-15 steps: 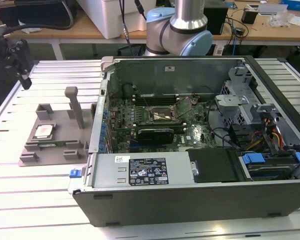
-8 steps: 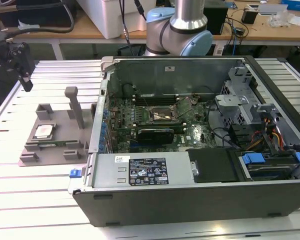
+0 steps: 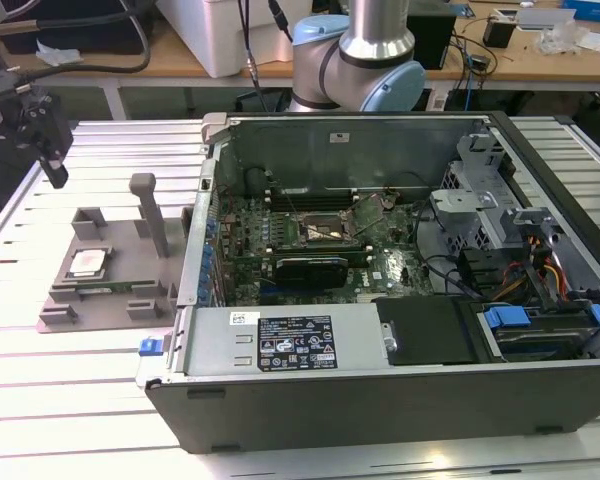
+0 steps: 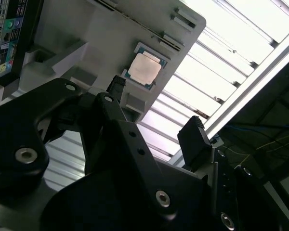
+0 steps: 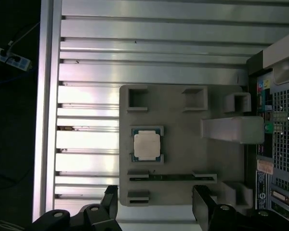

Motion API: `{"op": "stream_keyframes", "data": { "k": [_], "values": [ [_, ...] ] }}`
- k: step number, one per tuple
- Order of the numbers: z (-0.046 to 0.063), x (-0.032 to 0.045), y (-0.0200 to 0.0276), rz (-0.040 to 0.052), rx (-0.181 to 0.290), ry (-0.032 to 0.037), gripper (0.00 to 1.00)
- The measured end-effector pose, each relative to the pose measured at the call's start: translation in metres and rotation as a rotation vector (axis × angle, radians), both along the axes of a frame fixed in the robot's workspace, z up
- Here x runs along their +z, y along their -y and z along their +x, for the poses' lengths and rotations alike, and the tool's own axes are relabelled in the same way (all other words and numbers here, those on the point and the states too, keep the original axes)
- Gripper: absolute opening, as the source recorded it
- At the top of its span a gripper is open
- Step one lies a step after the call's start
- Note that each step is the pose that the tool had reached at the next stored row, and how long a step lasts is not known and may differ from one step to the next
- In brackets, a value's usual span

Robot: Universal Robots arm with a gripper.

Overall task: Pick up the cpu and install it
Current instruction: 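Pick up the cpu and move it towards the insertion slot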

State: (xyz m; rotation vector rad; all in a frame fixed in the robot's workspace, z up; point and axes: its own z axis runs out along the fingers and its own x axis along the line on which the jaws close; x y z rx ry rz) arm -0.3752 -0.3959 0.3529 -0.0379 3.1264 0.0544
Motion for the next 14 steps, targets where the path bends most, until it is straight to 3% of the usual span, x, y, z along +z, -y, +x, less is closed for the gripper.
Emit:
{"op": "stream_keyframes", "data": {
  "k": [14],
  "values": [
    [0.000,-0.0122,0.0000,0.0000,0.000,0.0000,0.72]
  ]
}}
